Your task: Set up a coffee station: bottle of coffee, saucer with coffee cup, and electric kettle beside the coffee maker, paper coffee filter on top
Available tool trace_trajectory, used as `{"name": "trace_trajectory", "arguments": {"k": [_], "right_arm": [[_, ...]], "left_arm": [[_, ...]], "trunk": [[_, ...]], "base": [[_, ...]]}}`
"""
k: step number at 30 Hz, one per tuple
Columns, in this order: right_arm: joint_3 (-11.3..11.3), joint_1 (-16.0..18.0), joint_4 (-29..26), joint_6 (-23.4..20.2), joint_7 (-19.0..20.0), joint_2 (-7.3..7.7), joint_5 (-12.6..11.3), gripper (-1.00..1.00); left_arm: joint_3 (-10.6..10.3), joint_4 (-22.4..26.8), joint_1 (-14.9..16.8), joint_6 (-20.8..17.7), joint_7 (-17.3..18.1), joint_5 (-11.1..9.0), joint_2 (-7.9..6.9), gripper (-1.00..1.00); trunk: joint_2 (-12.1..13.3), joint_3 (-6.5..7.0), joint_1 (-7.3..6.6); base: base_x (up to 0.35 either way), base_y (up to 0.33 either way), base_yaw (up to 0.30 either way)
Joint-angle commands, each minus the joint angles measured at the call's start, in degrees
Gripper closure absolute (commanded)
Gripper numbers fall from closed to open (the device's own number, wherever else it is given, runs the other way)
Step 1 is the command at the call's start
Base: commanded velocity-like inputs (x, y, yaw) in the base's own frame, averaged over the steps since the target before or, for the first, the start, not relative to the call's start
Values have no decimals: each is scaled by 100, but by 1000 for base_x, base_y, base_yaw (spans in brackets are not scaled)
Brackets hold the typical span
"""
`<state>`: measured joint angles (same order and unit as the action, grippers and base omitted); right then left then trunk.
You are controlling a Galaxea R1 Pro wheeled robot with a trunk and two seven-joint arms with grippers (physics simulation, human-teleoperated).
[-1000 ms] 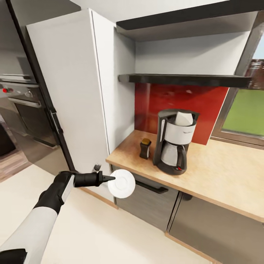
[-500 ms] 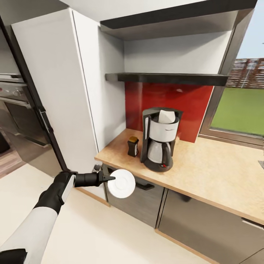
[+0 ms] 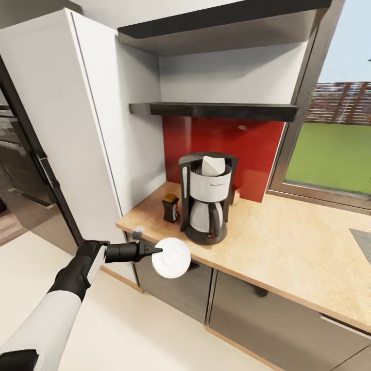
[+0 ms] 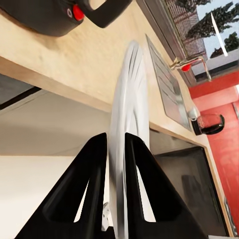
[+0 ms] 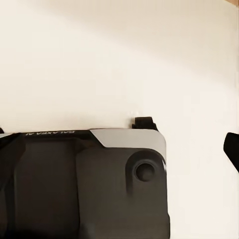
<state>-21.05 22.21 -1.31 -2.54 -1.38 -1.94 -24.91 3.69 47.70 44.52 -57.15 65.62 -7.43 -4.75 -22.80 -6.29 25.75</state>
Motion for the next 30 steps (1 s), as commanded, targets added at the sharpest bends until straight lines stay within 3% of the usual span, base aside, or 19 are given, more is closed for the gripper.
{"name": "trace_trajectory", "arguments": {"k": [1,24,30], "right_arm": [[-49,3,-10,-27,-15,0,-49,-100],[-48,3,-10,-27,-17,0,-44,-100],[-48,3,-10,-27,-14,0,-48,-100]], "left_arm": [[5,2,8,-15,5,5,0,100],[7,29,25,-19,-5,5,14,100],[26,29,39,-19,-13,36,217,100]], "trunk": [[-12,-12,3],[-12,-12,3],[-12,-12,3]], "base": [[1,-273,0],[-98,-273,0],[-84,-273,0]]}}
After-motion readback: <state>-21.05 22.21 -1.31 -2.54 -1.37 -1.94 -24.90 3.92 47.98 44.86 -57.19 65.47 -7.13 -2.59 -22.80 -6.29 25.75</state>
